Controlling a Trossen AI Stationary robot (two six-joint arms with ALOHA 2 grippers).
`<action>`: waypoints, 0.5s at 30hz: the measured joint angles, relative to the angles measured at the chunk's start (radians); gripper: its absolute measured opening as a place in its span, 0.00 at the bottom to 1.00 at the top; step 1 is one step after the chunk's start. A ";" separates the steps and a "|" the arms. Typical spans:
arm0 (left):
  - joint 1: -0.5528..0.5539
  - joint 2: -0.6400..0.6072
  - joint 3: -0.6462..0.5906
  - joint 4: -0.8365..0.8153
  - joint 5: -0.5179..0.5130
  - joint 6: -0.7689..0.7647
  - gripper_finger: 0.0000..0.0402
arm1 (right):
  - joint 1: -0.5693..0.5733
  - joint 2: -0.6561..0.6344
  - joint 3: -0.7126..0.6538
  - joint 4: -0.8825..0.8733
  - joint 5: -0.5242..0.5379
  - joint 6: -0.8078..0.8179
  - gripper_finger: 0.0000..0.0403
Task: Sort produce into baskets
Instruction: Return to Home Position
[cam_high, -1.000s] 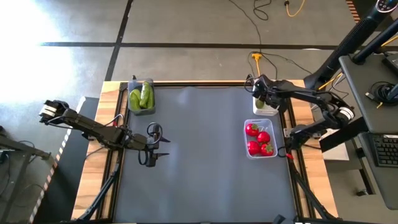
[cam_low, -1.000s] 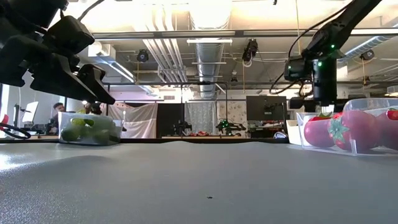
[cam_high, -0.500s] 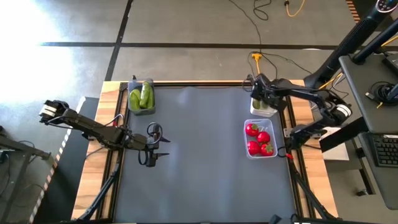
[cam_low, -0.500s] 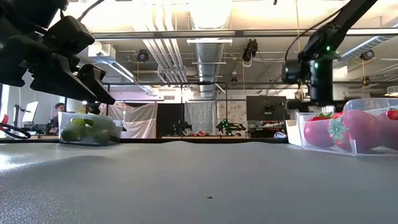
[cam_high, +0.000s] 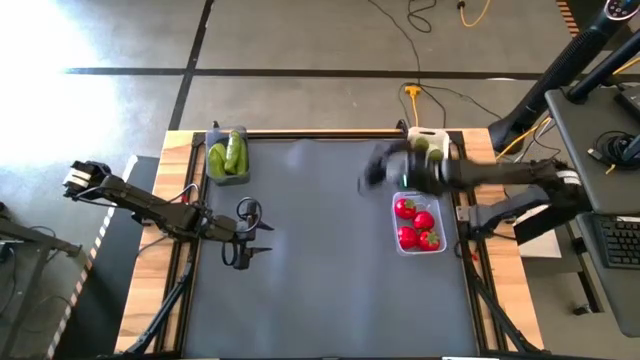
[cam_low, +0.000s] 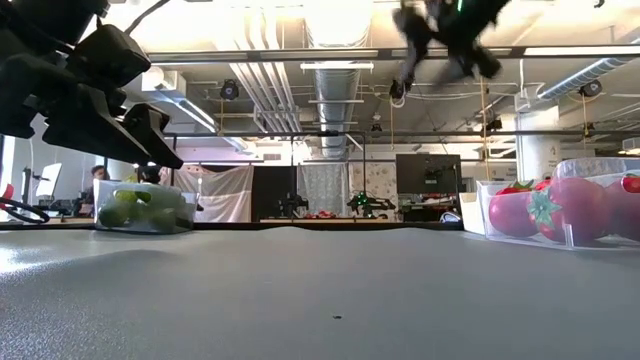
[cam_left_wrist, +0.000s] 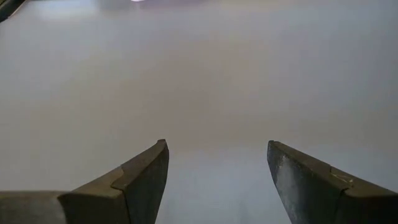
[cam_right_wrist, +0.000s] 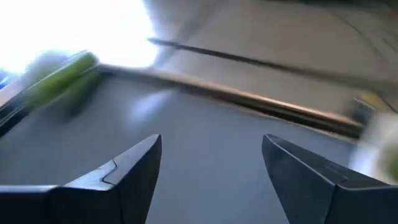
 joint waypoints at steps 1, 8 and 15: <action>0.000 0.000 0.000 0.000 0.000 0.000 0.63 | 0.087 0.006 0.003 0.033 0.024 -0.057 0.67; 0.000 0.000 0.000 0.003 -0.002 0.000 0.63 | 0.533 0.046 0.059 0.044 0.030 -0.283 0.62; 0.000 0.000 0.000 0.015 -0.002 -0.006 0.63 | 0.771 0.075 0.093 0.078 -0.004 -0.222 0.60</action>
